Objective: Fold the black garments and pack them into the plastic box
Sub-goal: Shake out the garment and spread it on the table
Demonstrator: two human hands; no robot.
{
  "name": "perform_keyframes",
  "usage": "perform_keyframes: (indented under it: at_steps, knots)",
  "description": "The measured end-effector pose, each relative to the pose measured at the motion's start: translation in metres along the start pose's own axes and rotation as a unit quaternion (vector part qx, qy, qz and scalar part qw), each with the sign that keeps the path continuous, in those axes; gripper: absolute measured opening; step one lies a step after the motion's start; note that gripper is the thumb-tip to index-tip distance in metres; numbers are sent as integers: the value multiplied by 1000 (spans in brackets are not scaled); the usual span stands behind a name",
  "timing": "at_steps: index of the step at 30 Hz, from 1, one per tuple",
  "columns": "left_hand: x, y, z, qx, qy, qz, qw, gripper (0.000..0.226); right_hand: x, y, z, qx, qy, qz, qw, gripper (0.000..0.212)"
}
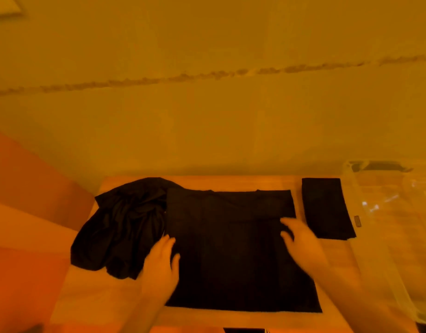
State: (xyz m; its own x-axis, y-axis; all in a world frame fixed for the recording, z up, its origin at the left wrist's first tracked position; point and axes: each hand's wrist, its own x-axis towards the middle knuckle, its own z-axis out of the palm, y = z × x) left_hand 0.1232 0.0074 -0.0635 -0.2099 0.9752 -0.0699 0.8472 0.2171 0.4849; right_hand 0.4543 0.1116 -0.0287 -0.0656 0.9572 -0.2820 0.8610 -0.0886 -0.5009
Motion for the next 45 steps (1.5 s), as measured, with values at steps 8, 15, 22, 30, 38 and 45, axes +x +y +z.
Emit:
perform_keyframes:
  at_steps: [8,15,22,30,38,45]
  knots:
    - [-91,-50,28,154,-151,88,972,65,-132,80,88,-189,-91,-108,972,62]
    - [-93,-70,20,274,-186,138,933,70,-150,91,83,-260,-148,-47,953,67]
    - [-79,-50,3,248,-188,131,941,63,-135,55,69,-213,-58,-24,975,71]
    - [76,29,12,231,-141,154,950,58,51,-21,38,-175,19,-60,983,49]
    - [135,23,42,218,-126,107,962,62,132,1,13,-175,75,-1,982,14]
    - [161,19,32,128,-20,52,990,29,132,8,4,-141,-4,-14,990,26]
